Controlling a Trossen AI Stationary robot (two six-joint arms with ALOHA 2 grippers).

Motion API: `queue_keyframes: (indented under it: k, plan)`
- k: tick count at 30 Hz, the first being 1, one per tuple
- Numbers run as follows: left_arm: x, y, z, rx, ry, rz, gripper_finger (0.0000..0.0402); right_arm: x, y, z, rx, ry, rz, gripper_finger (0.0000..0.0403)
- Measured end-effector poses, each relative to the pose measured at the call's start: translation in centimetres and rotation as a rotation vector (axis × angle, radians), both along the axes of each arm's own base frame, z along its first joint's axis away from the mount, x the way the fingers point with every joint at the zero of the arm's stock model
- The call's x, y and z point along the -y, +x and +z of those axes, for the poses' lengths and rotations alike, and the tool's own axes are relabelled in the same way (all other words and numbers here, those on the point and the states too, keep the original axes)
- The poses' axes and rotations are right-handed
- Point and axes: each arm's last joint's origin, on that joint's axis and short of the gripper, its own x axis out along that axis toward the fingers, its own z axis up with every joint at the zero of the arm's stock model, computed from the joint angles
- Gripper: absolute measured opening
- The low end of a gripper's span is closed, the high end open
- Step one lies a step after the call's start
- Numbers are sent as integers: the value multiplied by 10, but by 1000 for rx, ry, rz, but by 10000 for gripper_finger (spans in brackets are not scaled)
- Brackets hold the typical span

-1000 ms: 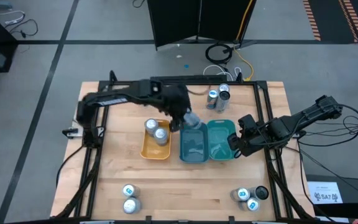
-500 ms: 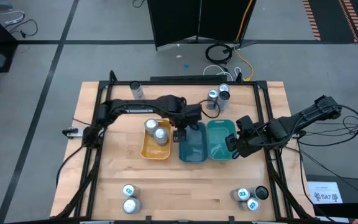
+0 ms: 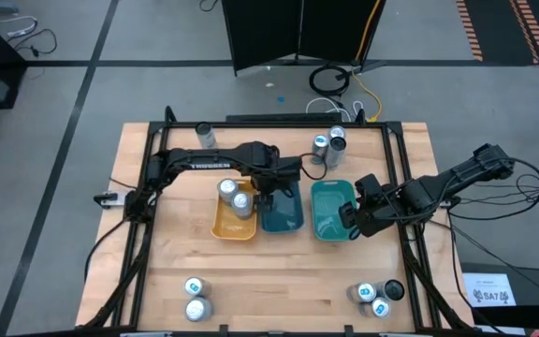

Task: Sort soda cans
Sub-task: Put the white-blue soda can into the blue bin

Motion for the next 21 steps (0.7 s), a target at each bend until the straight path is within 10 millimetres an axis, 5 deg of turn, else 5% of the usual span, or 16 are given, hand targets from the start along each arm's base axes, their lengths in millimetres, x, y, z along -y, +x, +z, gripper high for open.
queue_keyframes:
  k: [11, 21]
  plan:
    - [23, 2, 0, 7, -14, -142, 277, 0, 0, 0, -6, -7, 13, 299]
    - [-10, 1, 7, 26, 75, -12, 277, 0, 1, 0, 2, -4, 13, 299]
